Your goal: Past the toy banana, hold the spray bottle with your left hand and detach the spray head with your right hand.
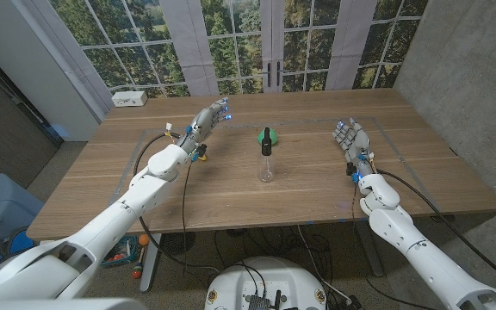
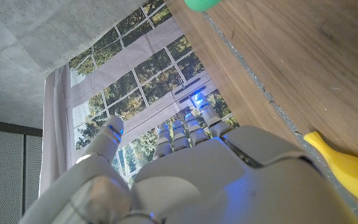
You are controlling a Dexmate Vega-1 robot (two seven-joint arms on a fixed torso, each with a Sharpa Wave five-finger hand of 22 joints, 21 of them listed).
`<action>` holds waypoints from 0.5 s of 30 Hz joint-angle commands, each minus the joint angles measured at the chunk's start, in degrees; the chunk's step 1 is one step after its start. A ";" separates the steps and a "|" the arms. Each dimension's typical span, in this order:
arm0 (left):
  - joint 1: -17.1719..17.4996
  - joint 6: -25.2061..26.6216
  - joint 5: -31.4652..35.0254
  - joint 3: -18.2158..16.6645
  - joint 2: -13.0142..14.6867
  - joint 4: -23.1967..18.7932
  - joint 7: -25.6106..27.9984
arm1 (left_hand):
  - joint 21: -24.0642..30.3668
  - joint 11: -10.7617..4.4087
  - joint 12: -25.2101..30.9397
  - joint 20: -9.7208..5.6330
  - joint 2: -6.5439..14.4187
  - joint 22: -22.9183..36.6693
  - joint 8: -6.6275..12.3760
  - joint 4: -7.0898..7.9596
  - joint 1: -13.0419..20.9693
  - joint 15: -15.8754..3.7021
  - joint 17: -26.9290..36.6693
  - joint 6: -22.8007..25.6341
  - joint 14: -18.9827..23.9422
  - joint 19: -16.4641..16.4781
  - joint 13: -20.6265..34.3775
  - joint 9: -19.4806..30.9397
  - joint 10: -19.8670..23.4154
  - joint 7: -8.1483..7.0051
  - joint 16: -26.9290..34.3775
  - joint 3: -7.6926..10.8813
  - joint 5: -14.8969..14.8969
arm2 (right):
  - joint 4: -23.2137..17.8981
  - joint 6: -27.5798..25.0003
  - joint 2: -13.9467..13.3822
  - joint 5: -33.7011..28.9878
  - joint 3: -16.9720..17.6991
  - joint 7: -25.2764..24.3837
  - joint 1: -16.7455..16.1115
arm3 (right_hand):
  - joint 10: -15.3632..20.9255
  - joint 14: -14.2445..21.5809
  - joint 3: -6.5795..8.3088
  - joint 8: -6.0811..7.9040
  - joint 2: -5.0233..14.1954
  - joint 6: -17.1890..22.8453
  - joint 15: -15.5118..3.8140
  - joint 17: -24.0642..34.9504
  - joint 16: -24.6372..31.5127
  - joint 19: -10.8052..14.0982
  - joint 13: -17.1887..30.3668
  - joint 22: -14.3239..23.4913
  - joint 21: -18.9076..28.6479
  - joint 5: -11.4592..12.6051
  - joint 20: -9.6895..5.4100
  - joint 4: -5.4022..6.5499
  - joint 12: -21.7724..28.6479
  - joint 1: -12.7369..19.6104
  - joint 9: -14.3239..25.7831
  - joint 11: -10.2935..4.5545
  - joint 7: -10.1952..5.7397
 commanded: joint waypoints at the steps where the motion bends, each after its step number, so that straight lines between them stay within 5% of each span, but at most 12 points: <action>1: 1.36 -1.37 1.99 0.44 1.58 -2.17 -0.38 | -0.13 -0.24 0.07 0.03 -0.26 0.33 0.27 -0.44 0.24 -0.52 0.15 0.39 0.77 0.60 0.16 0.19 0.66 -0.05 0.10 0.04 -0.15 | -2.76 0.60 -0.25 -1.10 0.15 -2.39 -2.28 | 0.38 0.32 0.26 -0.31 0.29 0.55 0.38 0.00 0.10 0.23 0.08 0.29 0.35 0.26 0.35 -0.49 0.37 0.59 0.11 -0.08 -0.11; 15: 5.01 -1.23 2.80 -0.42 4.45 -6.14 0.33 | -0.51 -0.61 -0.04 -0.17 -0.31 0.34 0.13 -0.87 0.08 -0.67 0.25 0.57 1.18 1.17 0.17 0.20 1.01 -0.05 0.06 -0.16 -0.19 | -4.77 0.66 -0.37 -2.71 -0.10 -4.59 -3.24 | 0.62 0.42 0.27 -0.48 0.23 0.89 0.48 -0.03 0.06 0.28 0.12 0.31 0.25 0.31 0.50 -0.90 0.30 0.76 0.13 0.06 0.00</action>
